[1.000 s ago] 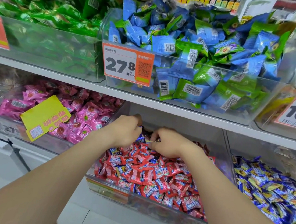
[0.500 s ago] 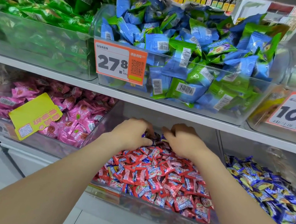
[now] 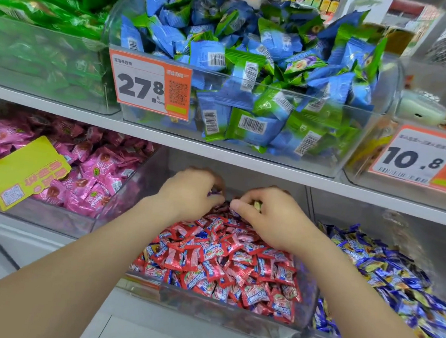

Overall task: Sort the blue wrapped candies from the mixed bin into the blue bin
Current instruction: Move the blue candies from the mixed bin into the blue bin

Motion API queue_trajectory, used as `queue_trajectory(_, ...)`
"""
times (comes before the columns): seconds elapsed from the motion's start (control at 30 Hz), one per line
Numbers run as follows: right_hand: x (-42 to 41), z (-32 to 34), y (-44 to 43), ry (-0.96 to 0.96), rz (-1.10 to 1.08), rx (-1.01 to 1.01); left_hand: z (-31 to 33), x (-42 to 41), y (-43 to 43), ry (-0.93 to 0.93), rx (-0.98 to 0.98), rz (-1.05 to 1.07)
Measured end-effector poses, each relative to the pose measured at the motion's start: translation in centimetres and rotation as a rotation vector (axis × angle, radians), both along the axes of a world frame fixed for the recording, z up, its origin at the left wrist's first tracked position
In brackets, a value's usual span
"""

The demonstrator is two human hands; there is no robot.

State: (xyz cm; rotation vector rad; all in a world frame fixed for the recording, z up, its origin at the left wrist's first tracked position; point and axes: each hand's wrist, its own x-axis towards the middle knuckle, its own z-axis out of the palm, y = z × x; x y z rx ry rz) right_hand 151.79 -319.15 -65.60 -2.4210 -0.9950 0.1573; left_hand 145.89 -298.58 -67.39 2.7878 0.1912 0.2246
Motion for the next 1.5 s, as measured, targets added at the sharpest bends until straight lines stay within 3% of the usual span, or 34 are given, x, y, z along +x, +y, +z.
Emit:
queue_trajectory(0.1, -1.4, 1.6, -1.8, 0.005, 0.076, 0.038, 1.7, -2.4, -1.7, -0.039, -0.417, 0.049)
queue_trajectory(0.17, -2.8, 2.8, -3.6, 0.125, 0.13, 0.132, 2.8, -4.1, -3.5, -0.013, -0.61, 0.026)
queue_trajectory(0.27, -4.4, 4.4, -7.4, 0.283, 0.114, 0.259, 4.1, -5.7, -6.0, 0.018, -0.769, 0.001)
queue_trajectory(0.37, -3.8, 3.9, -11.6, 0.375, -0.132, 0.308, 4.7, -6.1, -8.6, 0.035, -0.805, -0.029)
queue_trajectory(0.43, -2.1, 2.1, -14.4, 0.239, -0.333, 0.26, 5.0, -5.8, -10.7, 0.008, -0.71, -0.079)
queue_trajectory(0.5, -0.7, 0.5, -17.2, 0.058, -0.427, 0.108, 5.2, -5.1, -13.0, -0.084, -0.477, -0.146)
queue_trajectory(0.6, -0.1, -0.8, -20.5, 0.077, -0.317, 0.0, 5.5, -3.6, -16.7, -0.207, -0.344, -0.251)
queue_trajectory(0.7, 0.1, -1.7, -22.5, 0.061, -0.243, 0.1, 5.0, -1.2, -20.5, -0.246, -0.331, -0.325)
queue_trajectory(0.8, 0.2, -1.3, -23.7, 0.009, -0.383, 0.189, 3.9, 1.5, -23.8, -0.259, -0.254, -0.373)
queue_trajectory(0.9, 0.2, -1.4, -24.1, -0.024, -0.401, 0.165, 2.4, 3.8, -25.4, -0.019, -0.202, -0.393)
queue_trajectory(1.0, -0.4, -2.7, -23.9, 0.058, -0.227, -0.061, 1.7, 4.6, -25.2, 0.21, -0.129, -0.48)
queue_trajectory(1.07, -0.4, -2.5, -23.6, 0.067, -0.249, -0.096, 1.8, 4.3, -24.7, 0.145, -0.068, -0.541)
queue_trajectory(1.17, -0.9, -1.3, -22.7, -0.056, -0.363, 0.069, 2.4, 2.8, -22.9, -0.114, -0.055, -0.536)
queue_trajectory(1.27, -2.9, 0.3, -19.9, -0.098, -0.333, 0.205, 3.2, 0.3, -20.3, -0.219, -0.04, -0.429)
queue_trajectory(1.33, -4.8, 1.2, -17.2, -0.058, -0.247, 0.244, 4.4, -1.3, -18.0, -0.143, -0.032, -0.324)
queue_trajectory(1.4, -6.4, 2.1, -14.5, -0.073, -0.125, 0.261, 5.4, -2.4, -15.2, 0.049, 0.013, -0.234)
queue_trajectory(1.5, -7.5, 2.5, -10.4, -0.101, 0.094, 0.158, 6.2, -4.6, -10.9, 0.286, 0.189, -0.111)
